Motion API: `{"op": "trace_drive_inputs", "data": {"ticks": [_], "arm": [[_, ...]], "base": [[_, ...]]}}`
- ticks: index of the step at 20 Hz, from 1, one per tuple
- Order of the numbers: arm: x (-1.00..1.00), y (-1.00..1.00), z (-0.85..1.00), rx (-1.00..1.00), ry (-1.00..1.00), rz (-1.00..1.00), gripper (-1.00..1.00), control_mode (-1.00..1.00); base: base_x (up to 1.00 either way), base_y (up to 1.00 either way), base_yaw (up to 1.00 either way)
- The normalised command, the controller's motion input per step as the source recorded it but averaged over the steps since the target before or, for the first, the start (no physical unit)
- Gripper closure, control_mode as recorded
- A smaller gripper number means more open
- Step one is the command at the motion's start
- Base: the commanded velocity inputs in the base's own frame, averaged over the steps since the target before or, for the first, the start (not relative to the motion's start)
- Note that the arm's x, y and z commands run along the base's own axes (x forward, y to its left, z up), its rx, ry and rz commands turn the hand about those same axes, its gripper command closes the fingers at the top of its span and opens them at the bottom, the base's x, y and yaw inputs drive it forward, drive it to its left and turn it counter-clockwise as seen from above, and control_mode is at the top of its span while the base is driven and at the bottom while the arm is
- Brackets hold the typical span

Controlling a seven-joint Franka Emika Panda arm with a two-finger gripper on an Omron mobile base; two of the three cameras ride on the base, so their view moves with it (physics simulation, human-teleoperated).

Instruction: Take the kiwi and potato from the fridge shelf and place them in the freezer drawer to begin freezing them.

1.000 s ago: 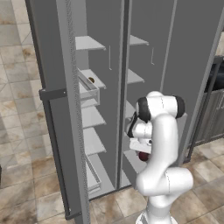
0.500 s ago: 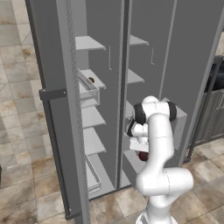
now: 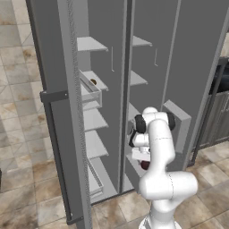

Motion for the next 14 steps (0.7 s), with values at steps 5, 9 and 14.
{"op": "trace_drive_inputs", "data": {"ticks": [5, 9, 14], "arm": [[0.03, -0.01, -0.36, -0.02, -0.03, 0.00, 1.00, -1.00], [0.18, -0.02, -0.24, 0.00, -0.05, 0.00, 1.00, -1.00], [0.30, -0.04, -0.22, 0.00, -0.05, 0.04, 1.00, -1.00]], "base": [[0.00, 0.00, 0.00], [0.00, 0.00, 0.00], [0.00, 0.00, 0.00]]}}
